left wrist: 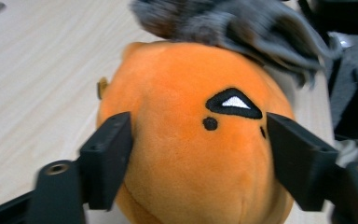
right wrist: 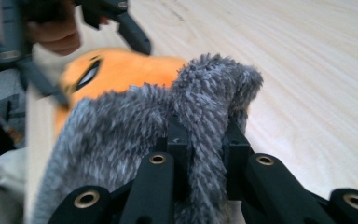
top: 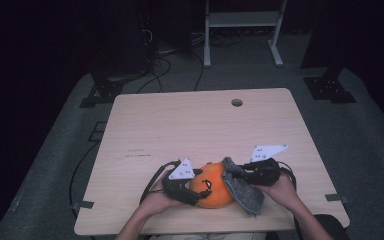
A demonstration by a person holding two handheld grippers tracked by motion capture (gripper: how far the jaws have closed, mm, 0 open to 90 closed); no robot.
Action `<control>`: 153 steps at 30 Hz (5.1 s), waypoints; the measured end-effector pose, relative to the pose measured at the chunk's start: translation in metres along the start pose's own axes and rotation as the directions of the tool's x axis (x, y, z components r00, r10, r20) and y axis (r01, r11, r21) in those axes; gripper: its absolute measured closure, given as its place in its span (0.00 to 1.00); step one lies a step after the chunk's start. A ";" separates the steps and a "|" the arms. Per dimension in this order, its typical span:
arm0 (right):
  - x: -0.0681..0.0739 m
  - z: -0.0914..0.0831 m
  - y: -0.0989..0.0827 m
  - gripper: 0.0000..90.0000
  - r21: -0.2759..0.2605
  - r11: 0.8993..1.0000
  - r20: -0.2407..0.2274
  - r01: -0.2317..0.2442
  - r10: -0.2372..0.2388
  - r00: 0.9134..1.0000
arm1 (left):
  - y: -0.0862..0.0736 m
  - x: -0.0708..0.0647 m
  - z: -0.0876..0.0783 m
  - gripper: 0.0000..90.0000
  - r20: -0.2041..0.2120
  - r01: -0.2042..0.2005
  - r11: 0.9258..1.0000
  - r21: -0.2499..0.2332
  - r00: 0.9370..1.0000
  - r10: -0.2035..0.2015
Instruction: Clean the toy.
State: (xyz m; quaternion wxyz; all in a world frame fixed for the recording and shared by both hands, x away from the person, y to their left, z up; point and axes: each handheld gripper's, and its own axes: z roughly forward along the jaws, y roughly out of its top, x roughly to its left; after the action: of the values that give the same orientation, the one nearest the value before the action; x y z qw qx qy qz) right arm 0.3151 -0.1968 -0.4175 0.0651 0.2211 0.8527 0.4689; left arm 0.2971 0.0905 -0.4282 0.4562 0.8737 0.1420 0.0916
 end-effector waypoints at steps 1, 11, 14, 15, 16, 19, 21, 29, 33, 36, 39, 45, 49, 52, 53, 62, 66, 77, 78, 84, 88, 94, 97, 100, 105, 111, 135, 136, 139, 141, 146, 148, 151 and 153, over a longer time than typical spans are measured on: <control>0.004 -0.001 0.000 0.86 0.000 1.000 -0.014 0.018 -0.018 1.000 | 0.001 -0.001 0.001 0.33 -0.006 -0.006 1.000 -0.001 1.000 0.006; 0.001 0.001 0.003 0.86 -0.033 0.999 0.035 0.024 -0.022 0.999 | 0.001 0.009 -0.008 0.17 0.021 0.122 0.993 -0.005 0.992 -0.122; 0.000 -0.001 0.002 0.86 -0.033 0.999 0.035 0.015 -0.014 0.999 | -0.003 0.007 -0.005 0.31 0.004 0.104 0.995 -0.004 0.995 -0.104; 0.002 -0.002 0.003 0.86 -0.034 0.999 0.031 0.027 -0.026 0.999 | -0.002 0.006 -0.006 0.37 -0.004 0.102 0.995 -0.006 0.995 -0.102; 0.005 -0.002 0.004 0.86 -0.037 0.998 0.024 0.042 -0.041 0.999 | 0.000 0.005 -0.006 0.40 -0.022 0.092 0.996 -0.006 0.996 -0.092; 0.022 0.000 0.016 0.86 -0.051 0.991 -0.022 0.122 -0.124 0.992 | 0.007 0.001 -0.003 0.41 -0.034 0.053 0.999 -0.003 0.998 -0.053; 0.035 0.008 0.029 0.86 -0.047 0.983 -0.055 0.179 -0.181 0.982 | 0.010 -0.007 0.000 0.42 -0.050 -0.013 1.000 0.007 0.999 0.013; 0.010 0.015 0.039 0.86 -0.007 0.992 0.018 0.128 -0.128 0.992 | 0.004 -0.012 -0.002 0.44 -0.067 -0.095 0.995 0.039 0.993 0.098; -0.008 0.006 0.021 0.86 0.017 0.998 0.040 0.068 -0.068 0.997 | 0.002 -0.010 -0.002 0.44 -0.054 -0.087 0.995 0.044 0.995 0.090; -0.012 0.001 0.005 0.86 -0.001 1.000 0.015 0.026 -0.026 1.000 | -0.002 -0.004 -0.003 0.42 -0.040 -0.051 0.998 0.044 0.998 0.053; -0.011 -0.004 -0.003 0.85 -0.013 1.000 -0.012 0.018 -0.019 1.000 | -0.003 0.001 -0.004 0.39 -0.025 -0.030 0.999 0.041 0.999 0.031; -0.013 -0.011 -0.011 0.85 -0.021 1.000 -0.034 -0.011 0.010 0.999 | 0.004 0.009 -0.012 0.21 0.074 0.064 0.997 -0.044 0.995 -0.060; -0.009 -0.007 -0.009 0.84 -0.039 0.999 -0.069 -0.006 0.004 0.998 | 0.015 0.001 -0.005 0.19 0.038 0.018 0.995 -0.094 0.999 -0.015; -0.004 -0.005 -0.006 0.84 -0.043 0.999 -0.080 0.012 -0.016 0.997 | 0.015 -0.005 0.007 0.27 0.003 -0.042 0.999 -0.023 0.999 0.043; -0.003 -0.005 -0.006 0.84 -0.035 0.999 -0.075 0.020 -0.023 0.997 | 0.013 -0.004 0.007 0.31 0.011 -0.032 0.999 -0.027 0.999 0.033; -0.012 -0.018 -0.025 0.84 0.004 1.000 -0.046 0.000 0.000 0.999 | 0.008 0.004 -0.001 0.26 0.033 0.010 0.997 -0.077 0.999 -0.007; -0.019 -0.032 -0.032 0.84 -0.018 0.999 -0.003 -0.031 0.031 1.000 | 0.021 0.003 0.002 0.20 0.035 0.014 0.993 -0.121 0.999 -0.010; -0.044 -0.064 -0.053 0.82 -0.052 0.996 0.133 -0.066 0.072 0.989 | 0.026 0.009 0.024 0.17 -0.004 0.045 0.998 -0.032 0.999 -0.045; -0.045 -0.065 -0.054 0.81 -0.055 0.996 0.134 -0.071 0.078 0.988 | 0.026 0.010 0.024 0.17 -0.002 0.054 0.998 -0.029 0.999 -0.054; -0.047 -0.071 -0.059 0.66 -0.066 0.996 0.125 -0.068 0.075 0.989 | 0.024 0.008 0.027 0.20 0.004 0.038 0.999 -0.014 0.999 -0.038; -0.048 -0.071 -0.059 0.56 -0.064 0.996 0.112 -0.067 0.073 0.991 | 0.024 0.007 0.025 0.28 -0.003 0.025 1.000 -0.011 1.000 -0.025; -0.051 -0.073 -0.060 0.51 -0.073 0.994 0.122 -0.077 0.085 0.989 | 0.023 0.003 0.023 0.42 -0.018 0.002 1.000 -0.023 1.000 -0.002; -0.050 -0.074 -0.060 0.51 -0.086 0.993 0.124 -0.078 0.089 0.988 | 0.022 0.002 0.022 0.52 -0.036 0.000 0.999 -0.047 0.999 -0.001; -0.049 -0.075 -0.059 0.51 -0.099 0.992 0.123 -0.072 0.084 0.989 | 0.023 0.004 0.020 0.57 -0.041 0.014 0.997 -0.076 0.999 -0.017; -0.047 -0.076 -0.057 0.50 -0.120 0.991 0.118 -0.062 0.076 0.990 | 0.026 0.014 0.019 0.57 -0.103 0.021 0.997 -0.080 0.994 -0.029; -0.047 -0.075 -0.056 0.50 -0.133 0.990 0.113 -0.054 0.069 0.991 | 0.034 0.037 0.016 0.57 -0.218 0.000 0.995 -0.099 0.976 -0.022; -0.044 -0.067 -0.052 0.45 -0.135 0.989 0.101 -0.059 0.073 0.992 | 0.014 0.059 -0.010 0.18 -0.228 0.123 0.986 -0.111 0.963 -0.146; -0.045 -0.067 -0.052 0.45 -0.134 0.989 0.098 -0.060 0.074 0.992 | 0.013 0.059 -0.012 0.17 -0.230 0.123 0.986 -0.110 0.962 -0.146; -0.045 -0.064 -0.051 0.44 -0.132 0.989 0.096 -0.060 0.073 0.993 | 0.007 0.056 -0.019 0.17 -0.239 0.121 0.985 -0.120 0.960 -0.147; -0.045 -0.063 -0.051 0.44 -0.129 0.990 0.094 -0.061 0.073 0.993 | 0.005 0.054 -0.021 0.17 -0.242 0.118 0.987 -0.113 0.960 -0.142; -0.045 -0.062 -0.051 0.43 -0.130 0.989 0.092 -0.067 0.080 0.993 | 0.000 0.052 -0.028 0.16 -0.244 0.123 0.986 -0.109 0.959 -0.147; -0.045 -0.062 -0.051 0.43 -0.134 0.989 0.092 -0.069 0.081 0.992 | -0.002 0.051 -0.030 0.16 -0.246 0.123 0.986 -0.114 0.958 -0.148; -0.046 -0.062 -0.051 0.43 -0.137 0.988 0.092 -0.070 0.083 0.992 | -0.004 0.049 -0.034 0.15 -0.246 0.125 0.986 -0.109 0.958 -0.149; -0.046 -0.062 -0.051 0.43 -0.137 0.988 0.093 -0.070 0.084 0.992 | -0.006 0.048 -0.036 0.15 -0.247 0.123 0.986 -0.109 0.958 -0.147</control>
State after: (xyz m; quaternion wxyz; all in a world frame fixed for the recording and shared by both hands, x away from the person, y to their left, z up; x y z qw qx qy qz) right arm 0.3201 -0.2882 -0.4298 0.1033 0.2718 0.8061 0.5155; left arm 0.3313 0.1370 -0.4113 0.4792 0.8210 0.2544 0.1779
